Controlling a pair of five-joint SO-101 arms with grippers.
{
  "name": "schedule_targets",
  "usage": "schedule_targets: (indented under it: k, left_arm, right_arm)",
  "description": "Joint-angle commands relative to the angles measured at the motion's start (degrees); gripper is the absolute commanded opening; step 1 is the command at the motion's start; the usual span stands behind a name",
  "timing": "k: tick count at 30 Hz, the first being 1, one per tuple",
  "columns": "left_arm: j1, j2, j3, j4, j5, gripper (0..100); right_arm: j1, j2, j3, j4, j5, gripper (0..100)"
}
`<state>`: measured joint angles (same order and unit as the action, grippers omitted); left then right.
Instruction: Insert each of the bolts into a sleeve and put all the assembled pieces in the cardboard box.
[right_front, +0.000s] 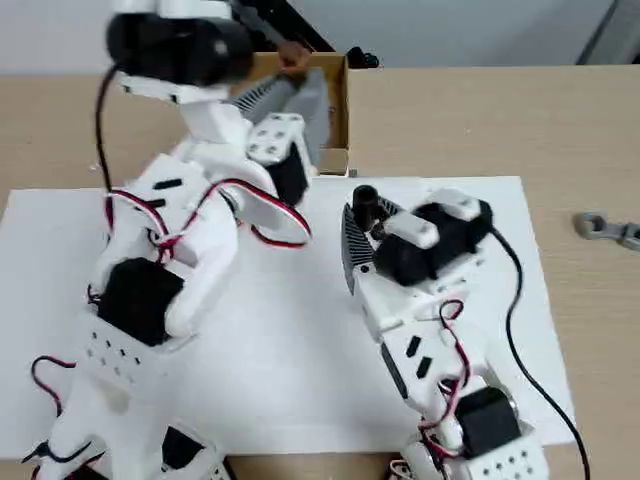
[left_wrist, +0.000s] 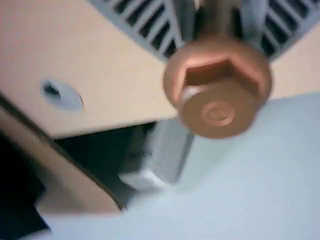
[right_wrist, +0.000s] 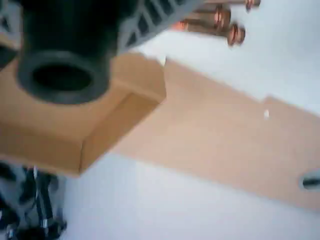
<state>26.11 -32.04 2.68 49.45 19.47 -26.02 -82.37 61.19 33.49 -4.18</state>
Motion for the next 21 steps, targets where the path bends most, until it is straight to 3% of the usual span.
schedule_targets:
  k: [1, 7, 21]
  left_arm:
    - [2.5, -2.0, -2.2, 0.3, -3.5, 1]
    - [5.6, -1.8, -5.1, 4.9, -4.2, 1]
    - [11.4, -1.5, -13.7, 15.9, -6.6, 1]
  right_arm:
    - [0.0, -6.0, -0.1, 0.8, -0.4, 0.5]
    - [0.0, -15.7, 4.5, 10.1, -0.4, 0.5]
    - [-0.2, -19.7, 11.3, 10.0, -0.4, 0.5]
